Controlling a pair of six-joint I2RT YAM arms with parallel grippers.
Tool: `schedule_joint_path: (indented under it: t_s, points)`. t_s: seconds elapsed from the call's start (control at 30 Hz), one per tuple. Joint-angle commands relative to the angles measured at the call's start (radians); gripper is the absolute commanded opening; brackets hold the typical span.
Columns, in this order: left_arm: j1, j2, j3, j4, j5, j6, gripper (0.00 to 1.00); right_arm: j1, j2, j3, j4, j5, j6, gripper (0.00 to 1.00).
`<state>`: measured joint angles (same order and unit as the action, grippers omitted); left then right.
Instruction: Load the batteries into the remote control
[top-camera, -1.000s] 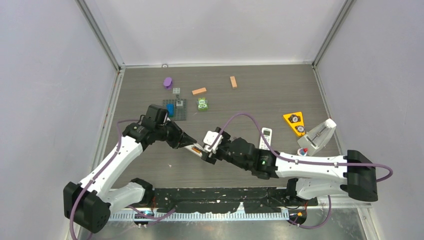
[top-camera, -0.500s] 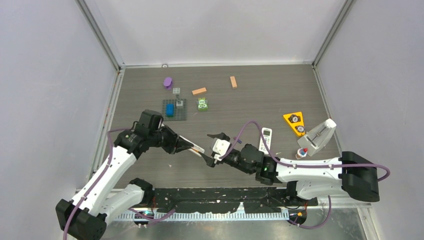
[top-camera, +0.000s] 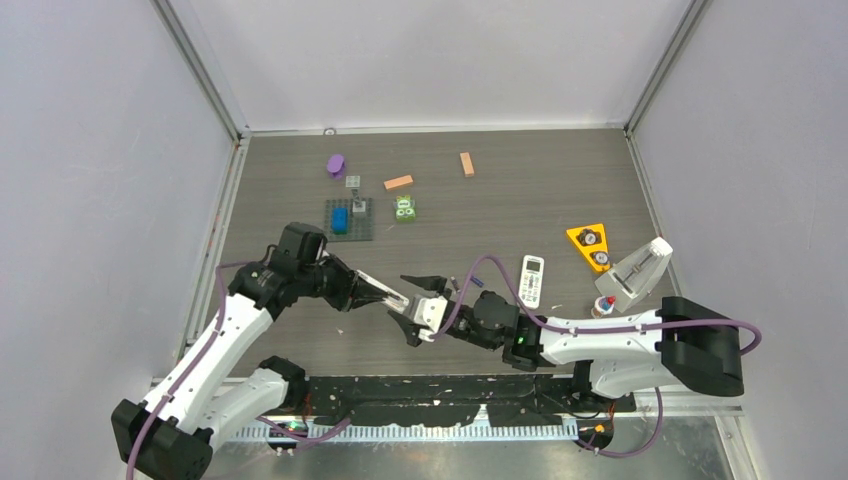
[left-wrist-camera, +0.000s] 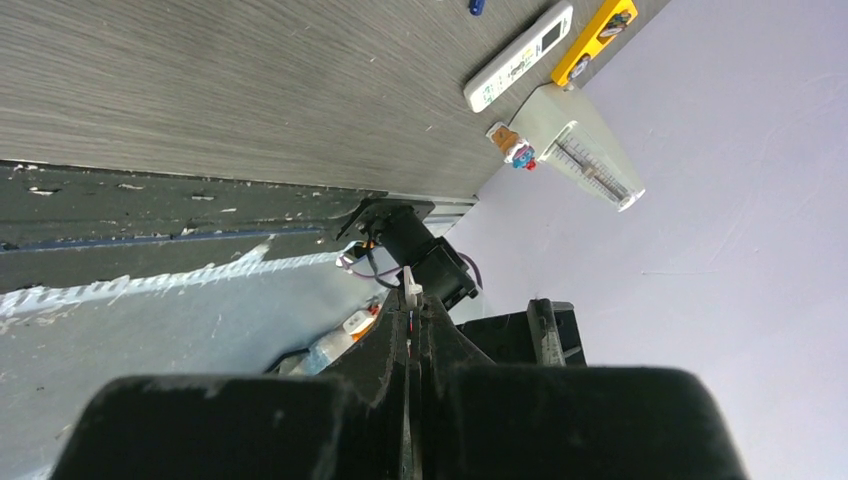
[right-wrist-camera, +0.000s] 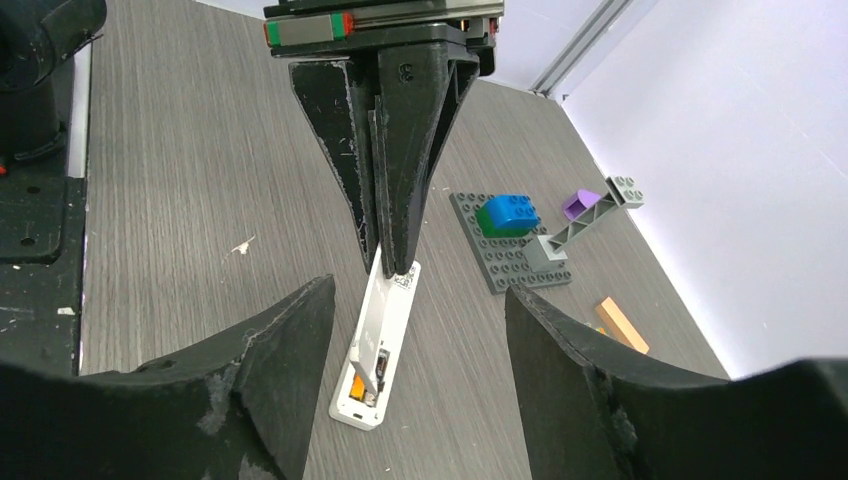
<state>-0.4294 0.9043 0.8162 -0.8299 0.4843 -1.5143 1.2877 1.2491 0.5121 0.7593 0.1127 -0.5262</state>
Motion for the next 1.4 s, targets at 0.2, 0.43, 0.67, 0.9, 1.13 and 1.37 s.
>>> schedule_joint_path:
  t_s: [0.2,0.43,0.67,0.9,1.13,1.37]
  points:
    - [0.000,-0.016,-0.024,0.040,0.064,-0.031,0.00,0.004,0.024,-0.022,0.072,-0.037,-0.042,0.49]
    - [0.000,-0.018,-0.044,0.077,0.076,-0.054,0.00,0.004,0.034,-0.021,0.041,-0.041,-0.047,0.53]
    - [0.008,-0.017,-0.051,0.102,0.097,-0.060,0.00,0.004,0.068,0.008,0.020,-0.029,-0.034,0.23]
    - [0.017,-0.024,-0.054,0.105,0.093,-0.060,0.00,0.004,0.081,0.009,0.029,-0.005,-0.023,0.09]
    - [0.021,-0.025,-0.068,0.112,0.077,-0.041,0.38,0.003,0.055,0.029,-0.010,-0.003,0.040,0.05]
    - [0.094,-0.045,-0.047,0.072,-0.068,0.188,0.74,-0.052,-0.002,0.055,-0.156,-0.037,0.340,0.05]
